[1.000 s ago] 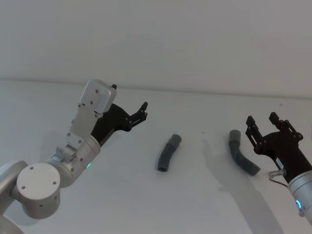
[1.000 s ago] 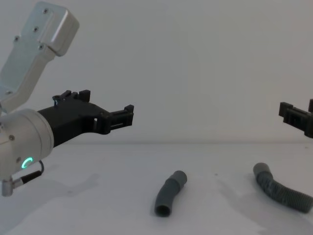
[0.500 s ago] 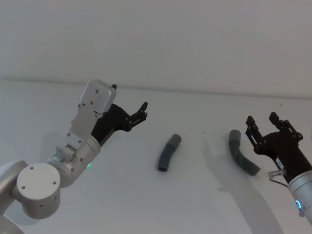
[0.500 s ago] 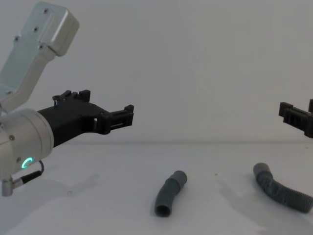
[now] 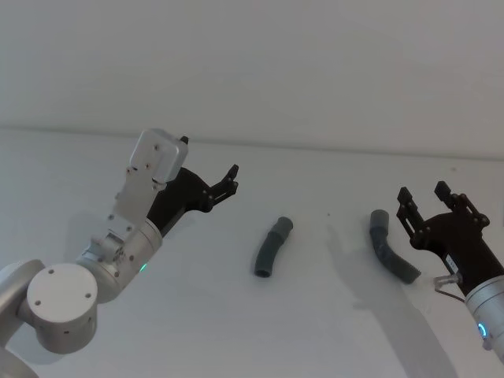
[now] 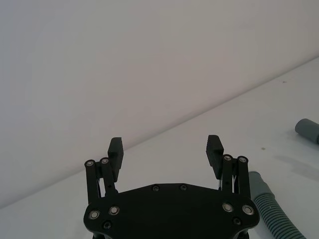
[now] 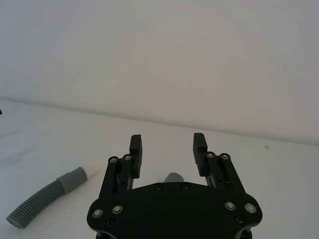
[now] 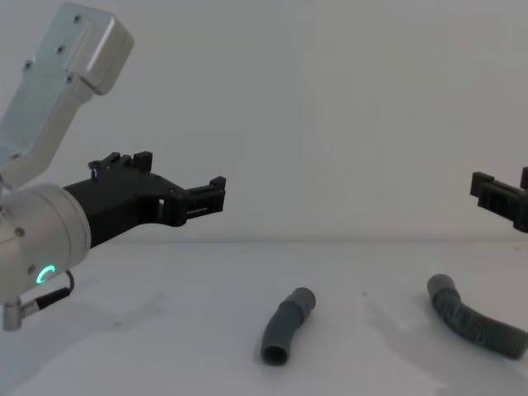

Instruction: Use both hands to pick up one end of the pipe from the table, align the ends, and insert them.

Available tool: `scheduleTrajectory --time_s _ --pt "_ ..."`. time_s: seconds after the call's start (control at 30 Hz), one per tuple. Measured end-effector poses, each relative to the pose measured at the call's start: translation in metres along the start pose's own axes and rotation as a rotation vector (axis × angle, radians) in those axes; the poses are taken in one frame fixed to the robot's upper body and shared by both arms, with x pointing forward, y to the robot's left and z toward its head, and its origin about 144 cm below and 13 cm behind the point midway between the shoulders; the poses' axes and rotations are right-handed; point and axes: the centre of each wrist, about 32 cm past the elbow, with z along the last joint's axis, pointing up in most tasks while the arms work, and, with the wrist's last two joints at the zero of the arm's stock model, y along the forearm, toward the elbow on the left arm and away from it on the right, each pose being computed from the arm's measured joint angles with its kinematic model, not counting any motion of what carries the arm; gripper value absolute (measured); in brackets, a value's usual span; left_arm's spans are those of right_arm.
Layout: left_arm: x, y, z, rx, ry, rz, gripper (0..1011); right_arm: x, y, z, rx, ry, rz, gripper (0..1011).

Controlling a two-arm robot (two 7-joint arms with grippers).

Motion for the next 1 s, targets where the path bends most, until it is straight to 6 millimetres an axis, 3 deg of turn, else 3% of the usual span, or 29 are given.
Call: scheduleTrajectory --time_s 1.0 --pt "0.0 0.0 0.0 0.0 0.0 0.0 1001 0.0 0.0 0.0 0.0 0.0 0.0 601"
